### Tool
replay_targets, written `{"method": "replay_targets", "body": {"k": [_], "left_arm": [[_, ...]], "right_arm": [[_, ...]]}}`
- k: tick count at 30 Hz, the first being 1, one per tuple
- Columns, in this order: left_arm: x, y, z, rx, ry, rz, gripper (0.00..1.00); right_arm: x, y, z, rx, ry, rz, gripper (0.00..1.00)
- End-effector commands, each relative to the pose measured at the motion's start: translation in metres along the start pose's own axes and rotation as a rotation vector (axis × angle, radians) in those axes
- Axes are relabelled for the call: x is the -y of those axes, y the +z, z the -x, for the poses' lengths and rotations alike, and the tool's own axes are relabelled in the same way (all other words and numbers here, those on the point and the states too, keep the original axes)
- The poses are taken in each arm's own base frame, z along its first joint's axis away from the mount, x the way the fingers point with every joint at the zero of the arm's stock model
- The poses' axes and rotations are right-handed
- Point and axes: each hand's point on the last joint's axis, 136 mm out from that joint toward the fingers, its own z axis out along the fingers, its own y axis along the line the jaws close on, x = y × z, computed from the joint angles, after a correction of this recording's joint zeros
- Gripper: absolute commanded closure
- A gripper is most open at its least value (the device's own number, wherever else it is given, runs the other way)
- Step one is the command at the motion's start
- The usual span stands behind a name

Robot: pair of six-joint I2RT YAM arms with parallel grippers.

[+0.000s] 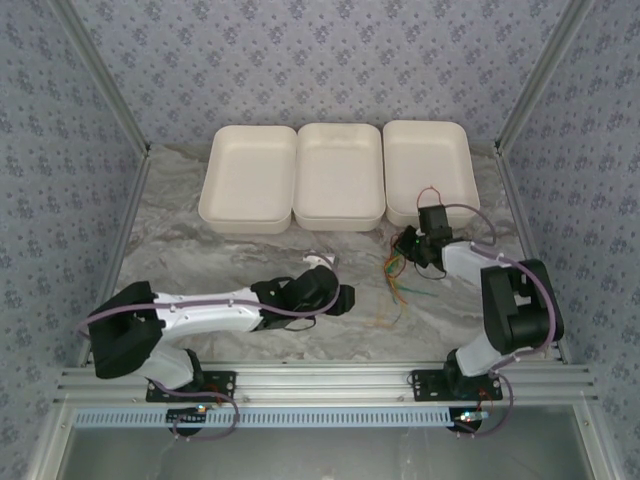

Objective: Untangle the cables

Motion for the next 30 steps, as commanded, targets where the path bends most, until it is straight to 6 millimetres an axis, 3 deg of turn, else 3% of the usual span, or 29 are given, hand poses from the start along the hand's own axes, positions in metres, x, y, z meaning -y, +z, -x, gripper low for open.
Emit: {"method": "replay_targets", "body": {"k": [1, 6, 11, 15, 17, 25, 30], "left_arm": [[0.001, -0.018, 0.018, 0.092, -0.026, -0.011, 0.44], [-0.004, -0.042, 0.036, 0.172, -0.064, -0.084, 0.36], [-0.014, -0.067, 0.070, 0.231, -0.151, -0.225, 0.29], [-0.007, -0.105, 0.109, 0.288, -0.071, -0.298, 0.27], [-0.001, -0.112, 0.122, 0.265, -0.006, -0.322, 0.28], [0.002, -0.091, 0.145, 0.175, 0.108, -0.315, 0.45], [0.001, -0.074, 0.144, 0.155, 0.089, -0.341, 0.60]], "right_arm": [[-0.052, -0.033, 0.008, 0.092, -0.075, 0.196, 1.00], [-0.129, -0.075, -0.005, 0.134, -0.284, 0.502, 1.00], [-0.175, -0.105, -0.028, 0.093, -0.475, 0.736, 1.00], [-0.194, -0.115, -0.050, 0.016, -0.640, 0.801, 1.00], [-0.201, -0.116, -0.061, -0.038, -0.695, 0.816, 1.00], [-0.213, -0.111, -0.084, -0.146, -0.749, 0.827, 1.00], [-0.216, -0.110, -0.094, -0.174, -0.757, 0.842, 1.00]]}}
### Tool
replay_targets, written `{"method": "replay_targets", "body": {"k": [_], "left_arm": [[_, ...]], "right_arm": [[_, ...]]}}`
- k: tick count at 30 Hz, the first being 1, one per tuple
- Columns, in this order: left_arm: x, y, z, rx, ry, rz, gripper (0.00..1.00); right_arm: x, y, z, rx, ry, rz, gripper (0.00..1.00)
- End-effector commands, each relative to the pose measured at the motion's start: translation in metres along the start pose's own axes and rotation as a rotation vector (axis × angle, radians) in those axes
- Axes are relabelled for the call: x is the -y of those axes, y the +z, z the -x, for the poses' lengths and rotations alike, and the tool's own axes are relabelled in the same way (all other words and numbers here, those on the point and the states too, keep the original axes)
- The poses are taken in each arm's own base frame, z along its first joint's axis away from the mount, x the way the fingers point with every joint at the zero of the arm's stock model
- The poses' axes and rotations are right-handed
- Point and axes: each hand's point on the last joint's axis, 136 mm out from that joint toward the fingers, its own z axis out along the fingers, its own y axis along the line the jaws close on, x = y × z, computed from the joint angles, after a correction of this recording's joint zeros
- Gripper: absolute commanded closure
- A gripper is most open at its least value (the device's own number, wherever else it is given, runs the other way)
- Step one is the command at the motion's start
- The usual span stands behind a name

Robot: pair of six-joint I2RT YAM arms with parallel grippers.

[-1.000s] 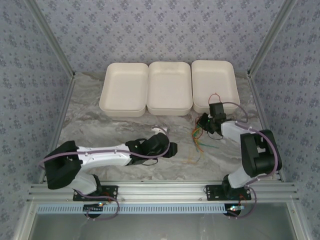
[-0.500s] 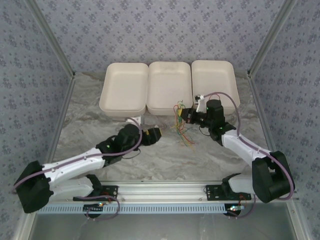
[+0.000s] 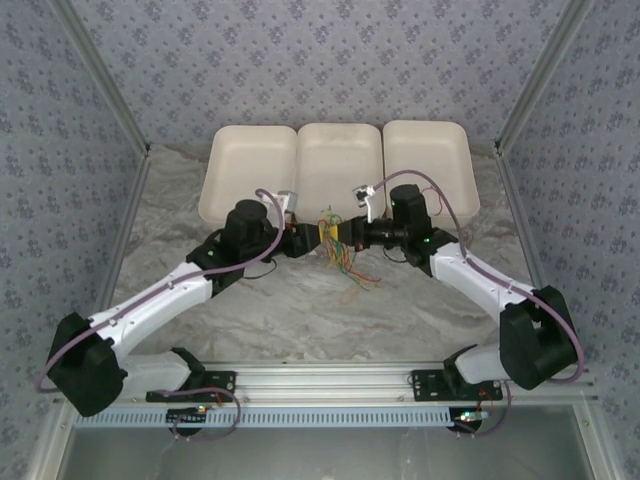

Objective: Untangle the cables

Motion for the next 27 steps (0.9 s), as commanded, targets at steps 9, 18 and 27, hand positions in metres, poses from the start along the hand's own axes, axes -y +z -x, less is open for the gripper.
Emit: {"method": "replay_targets", "body": {"k": [9, 18, 27], "left_arm": [[-0.005, 0.015, -0.005, -0.029, 0.018, -0.021, 0.65], [-0.012, 0.005, 0.002, 0.019, 0.006, 0.028, 1.00], [-0.013, -0.048, 0.026, 0.156, -0.036, 0.043, 1.00]], "right_arm": [[-0.021, 0.009, -0.001, -0.042, -0.031, 0.071, 1.00], [-0.009, 0.004, -0.002, -0.041, -0.021, 0.004, 1.00], [0.024, -0.017, 0.002, 0.005, 0.050, -0.104, 0.93]]}}
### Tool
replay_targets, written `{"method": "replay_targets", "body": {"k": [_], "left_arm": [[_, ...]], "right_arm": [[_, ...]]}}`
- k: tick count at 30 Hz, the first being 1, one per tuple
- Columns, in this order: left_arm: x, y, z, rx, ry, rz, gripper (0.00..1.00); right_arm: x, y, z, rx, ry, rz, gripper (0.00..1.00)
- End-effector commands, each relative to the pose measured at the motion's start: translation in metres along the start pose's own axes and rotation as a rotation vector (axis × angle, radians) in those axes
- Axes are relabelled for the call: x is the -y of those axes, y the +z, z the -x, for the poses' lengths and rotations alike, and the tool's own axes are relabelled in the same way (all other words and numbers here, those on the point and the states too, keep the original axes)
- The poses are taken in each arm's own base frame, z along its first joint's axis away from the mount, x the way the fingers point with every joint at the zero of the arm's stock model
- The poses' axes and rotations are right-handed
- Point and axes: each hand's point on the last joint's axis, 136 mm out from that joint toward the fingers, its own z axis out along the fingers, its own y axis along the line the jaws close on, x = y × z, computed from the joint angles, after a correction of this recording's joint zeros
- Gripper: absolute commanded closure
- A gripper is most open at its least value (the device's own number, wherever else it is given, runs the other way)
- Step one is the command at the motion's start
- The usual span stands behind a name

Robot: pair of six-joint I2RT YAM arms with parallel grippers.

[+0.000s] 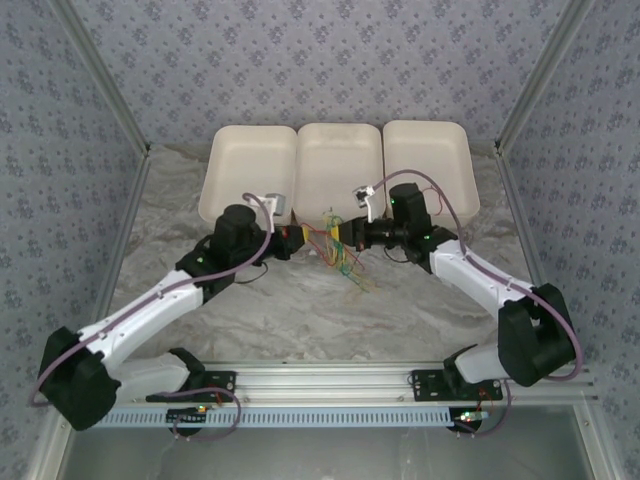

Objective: Untangle the cables

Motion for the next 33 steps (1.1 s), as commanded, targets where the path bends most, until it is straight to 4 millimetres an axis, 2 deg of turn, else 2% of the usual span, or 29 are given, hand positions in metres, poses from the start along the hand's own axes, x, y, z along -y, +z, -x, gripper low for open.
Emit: {"method": "replay_targets", "body": {"k": [1, 5, 14, 18, 23, 27, 29, 31, 33], "left_arm": [[-0.001, -0.023, 0.020, 0.090, -0.029, 0.001, 1.00], [-0.008, -0.036, 0.026, 0.114, -0.052, 0.008, 1.00], [-0.013, -0.065, 0.040, 0.196, -0.080, 0.026, 1.00], [-0.014, -0.071, 0.041, 0.195, -0.086, 0.026, 1.00], [-0.009, -0.074, 0.042, 0.198, -0.085, 0.000, 1.00], [-0.008, -0.074, 0.040, 0.200, -0.092, -0.013, 1.00], [-0.008, -0.074, 0.040, 0.207, -0.098, -0.021, 1.00], [-0.008, -0.073, 0.040, 0.208, -0.103, -0.025, 1.00], [-0.007, -0.073, 0.041, 0.208, -0.105, -0.024, 1.00]], "right_arm": [[0.015, -0.014, 0.003, 0.027, 0.029, -0.078, 0.94], [0.025, -0.017, 0.003, 0.031, 0.044, -0.129, 1.00], [0.072, -0.037, -0.005, 0.059, 0.148, -0.331, 1.00], [0.085, -0.051, -0.008, 0.071, 0.167, -0.401, 1.00], [0.121, -0.074, -0.020, 0.049, 0.205, -0.623, 1.00], [0.142, -0.078, -0.027, 0.035, 0.278, -0.668, 1.00], [0.146, -0.073, -0.028, 0.018, 0.301, -0.653, 0.91], [0.143, -0.070, -0.027, 0.011, 0.301, -0.640, 0.72], [0.135, -0.073, -0.022, 0.030, 0.283, -0.640, 0.57]]}}
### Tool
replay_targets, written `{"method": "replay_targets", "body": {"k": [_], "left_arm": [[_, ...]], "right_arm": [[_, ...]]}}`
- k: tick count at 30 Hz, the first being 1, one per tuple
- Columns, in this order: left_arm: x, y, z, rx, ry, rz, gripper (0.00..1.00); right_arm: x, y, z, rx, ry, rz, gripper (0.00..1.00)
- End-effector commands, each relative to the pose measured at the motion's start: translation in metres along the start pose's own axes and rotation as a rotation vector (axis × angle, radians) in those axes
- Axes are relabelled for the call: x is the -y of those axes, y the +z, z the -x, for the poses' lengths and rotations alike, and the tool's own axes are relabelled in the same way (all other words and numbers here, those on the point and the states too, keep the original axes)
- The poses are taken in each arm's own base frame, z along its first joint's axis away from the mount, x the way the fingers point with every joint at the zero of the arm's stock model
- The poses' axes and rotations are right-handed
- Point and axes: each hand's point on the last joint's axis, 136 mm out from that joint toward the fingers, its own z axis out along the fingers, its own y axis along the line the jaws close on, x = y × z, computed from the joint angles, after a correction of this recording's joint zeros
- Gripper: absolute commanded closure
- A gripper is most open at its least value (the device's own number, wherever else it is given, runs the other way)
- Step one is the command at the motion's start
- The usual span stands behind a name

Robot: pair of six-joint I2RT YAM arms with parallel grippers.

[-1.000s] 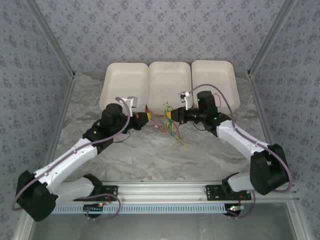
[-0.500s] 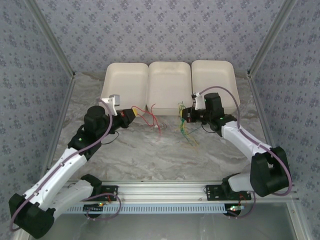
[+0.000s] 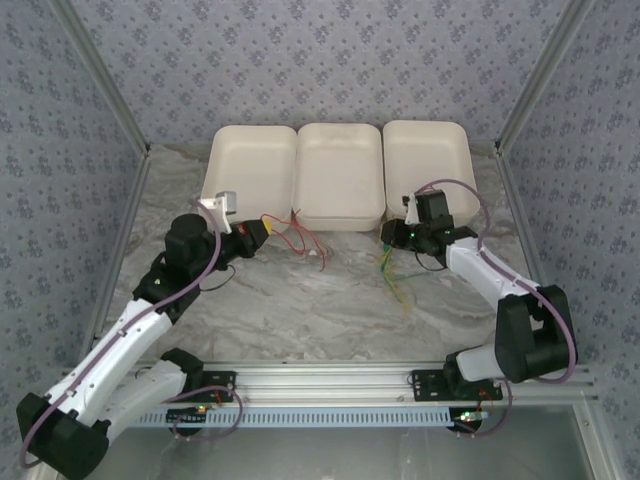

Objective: Untangle the cables

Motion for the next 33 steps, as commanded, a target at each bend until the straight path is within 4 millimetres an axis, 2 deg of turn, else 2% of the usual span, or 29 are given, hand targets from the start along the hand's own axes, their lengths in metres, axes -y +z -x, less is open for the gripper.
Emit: {"method": "replay_targets", "body": {"k": [1, 3, 5, 8, 12, 15, 18, 21, 25, 28, 30, 33], "left_arm": [[0.009, -0.004, 0.006, 0.023, 0.000, -0.042, 1.00], [0.009, -0.004, 0.006, 0.021, 0.002, -0.042, 1.00], [0.008, -0.003, 0.005, 0.021, 0.003, -0.039, 1.00], [0.005, -0.002, 0.004, 0.026, 0.002, -0.039, 1.00], [0.001, 0.002, 0.001, 0.041, 0.007, -0.043, 1.00], [0.000, 0.002, -0.001, 0.052, 0.025, -0.047, 1.00], [0.001, 0.002, -0.002, 0.067, 0.053, -0.055, 1.00], [0.002, 0.002, -0.004, 0.076, 0.068, -0.065, 1.00], [0.008, 0.000, -0.008, 0.084, 0.087, -0.087, 1.00], [0.012, 0.001, -0.011, 0.074, 0.101, -0.101, 1.00], [0.015, 0.000, -0.014, 0.066, 0.111, -0.108, 1.00], [0.018, 0.000, -0.018, 0.054, 0.118, -0.118, 1.00]], "right_arm": [[-0.014, -0.018, 0.013, 0.051, -0.014, 0.003, 0.52], [-0.024, -0.035, 0.017, 0.099, -0.016, 0.007, 0.45], [-0.034, -0.055, 0.021, 0.147, 0.011, 0.012, 0.44], [-0.060, -0.085, 0.020, 0.215, 0.120, 0.070, 0.43], [-0.110, -0.113, 0.012, 0.287, 0.428, 0.287, 0.40], [-0.151, -0.127, 0.003, 0.304, 0.637, 0.445, 0.32], [-0.188, -0.138, -0.004, 0.298, 0.754, 0.547, 0.28], [-0.209, -0.129, -0.016, 0.228, 0.881, 0.573, 0.27], [-0.226, -0.099, -0.036, 0.138, 1.039, 0.593, 0.34], [-0.236, -0.079, -0.038, 0.110, 1.088, 0.608, 0.38], [-0.244, -0.072, -0.033, 0.107, 1.098, 0.637, 0.41], [-0.244, -0.065, -0.026, 0.133, 1.090, 0.610, 0.42]]}}
